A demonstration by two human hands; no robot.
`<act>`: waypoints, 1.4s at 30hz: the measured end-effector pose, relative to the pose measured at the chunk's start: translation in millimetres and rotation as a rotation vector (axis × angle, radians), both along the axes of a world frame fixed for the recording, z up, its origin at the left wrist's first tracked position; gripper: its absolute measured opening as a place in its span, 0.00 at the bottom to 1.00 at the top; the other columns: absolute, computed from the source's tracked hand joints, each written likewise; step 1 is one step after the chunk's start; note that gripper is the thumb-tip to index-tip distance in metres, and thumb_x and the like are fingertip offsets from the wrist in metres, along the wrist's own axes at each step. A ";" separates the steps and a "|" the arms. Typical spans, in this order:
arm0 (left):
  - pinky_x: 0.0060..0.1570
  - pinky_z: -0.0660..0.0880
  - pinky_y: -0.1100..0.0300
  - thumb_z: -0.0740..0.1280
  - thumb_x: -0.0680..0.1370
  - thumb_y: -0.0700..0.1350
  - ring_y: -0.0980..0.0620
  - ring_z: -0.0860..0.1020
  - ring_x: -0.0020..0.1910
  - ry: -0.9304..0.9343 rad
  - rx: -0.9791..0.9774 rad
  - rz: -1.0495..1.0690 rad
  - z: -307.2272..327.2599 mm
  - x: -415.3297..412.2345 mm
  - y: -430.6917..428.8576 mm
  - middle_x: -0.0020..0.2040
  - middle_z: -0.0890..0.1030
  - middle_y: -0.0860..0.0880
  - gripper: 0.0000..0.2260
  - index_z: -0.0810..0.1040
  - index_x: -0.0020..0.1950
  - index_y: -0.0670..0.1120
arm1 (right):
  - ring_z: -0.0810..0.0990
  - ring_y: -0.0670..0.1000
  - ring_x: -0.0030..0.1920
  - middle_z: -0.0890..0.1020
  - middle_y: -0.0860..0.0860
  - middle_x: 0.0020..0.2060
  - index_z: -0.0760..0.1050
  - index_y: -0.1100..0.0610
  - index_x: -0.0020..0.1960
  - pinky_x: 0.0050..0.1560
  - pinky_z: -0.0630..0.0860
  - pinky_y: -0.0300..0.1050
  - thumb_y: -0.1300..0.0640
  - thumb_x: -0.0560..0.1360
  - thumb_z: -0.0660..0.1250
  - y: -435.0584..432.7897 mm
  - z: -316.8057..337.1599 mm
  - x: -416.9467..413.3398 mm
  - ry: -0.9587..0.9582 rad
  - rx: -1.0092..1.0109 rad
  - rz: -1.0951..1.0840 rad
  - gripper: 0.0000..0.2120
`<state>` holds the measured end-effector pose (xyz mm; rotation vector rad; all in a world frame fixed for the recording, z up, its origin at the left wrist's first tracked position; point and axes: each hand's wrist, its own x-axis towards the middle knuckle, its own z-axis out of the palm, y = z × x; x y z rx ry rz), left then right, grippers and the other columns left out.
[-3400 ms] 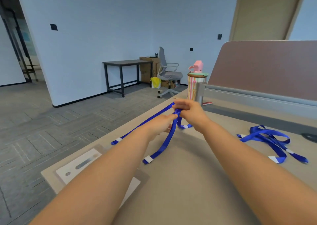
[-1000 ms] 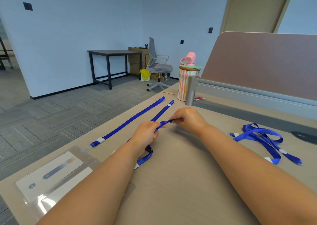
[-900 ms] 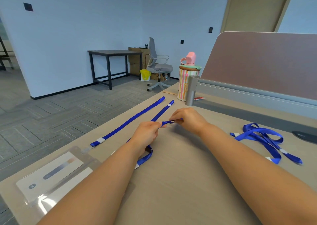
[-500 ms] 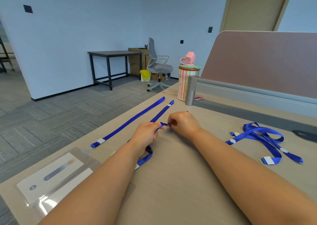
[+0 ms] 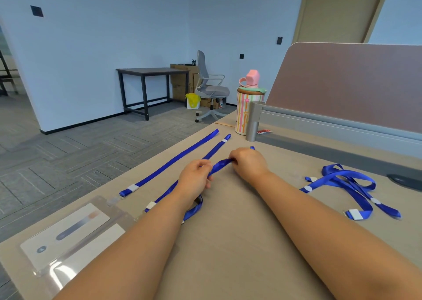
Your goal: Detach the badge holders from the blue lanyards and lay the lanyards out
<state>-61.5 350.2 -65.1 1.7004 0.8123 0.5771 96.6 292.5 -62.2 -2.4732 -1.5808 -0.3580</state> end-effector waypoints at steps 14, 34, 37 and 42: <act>0.60 0.72 0.52 0.56 0.80 0.40 0.49 0.69 0.61 0.532 0.894 -0.234 -11.9 1.9 -2.8 0.65 0.74 0.51 0.16 0.73 0.65 0.50 | 0.77 0.56 0.53 0.81 0.56 0.53 0.77 0.58 0.54 0.54 0.75 0.48 0.62 0.76 0.60 9.4 -14.3 24.0 0.238 0.100 -0.134 0.10; 0.63 0.71 0.51 0.56 0.79 0.38 0.46 0.69 0.65 0.838 1.033 -0.416 7.5 4.9 -6.8 0.68 0.69 0.47 0.19 0.68 0.70 0.47 | 0.72 0.53 0.61 0.74 0.56 0.62 0.69 0.58 0.65 0.59 0.71 0.46 0.45 0.78 0.57 17.0 -19.8 13.0 0.276 -0.064 -0.117 0.22; 0.63 0.70 0.54 0.58 0.78 0.35 0.46 0.70 0.65 0.952 1.049 -0.536 23.5 8.3 -3.6 0.68 0.70 0.46 0.21 0.67 0.70 0.46 | 0.67 0.55 0.68 0.68 0.56 0.69 0.66 0.59 0.68 0.66 0.68 0.49 0.43 0.77 0.57 17.7 -21.5 15.4 0.258 -0.068 -0.130 0.26; 0.63 0.66 0.58 0.61 0.78 0.38 0.48 0.68 0.67 0.987 0.983 -0.625 41.5 16.2 7.9 0.68 0.70 0.48 0.19 0.69 0.69 0.47 | 0.73 0.53 0.60 0.73 0.56 0.63 0.67 0.57 0.65 0.58 0.73 0.47 0.43 0.75 0.59 16.9 -21.2 21.6 0.309 -0.048 -0.138 0.24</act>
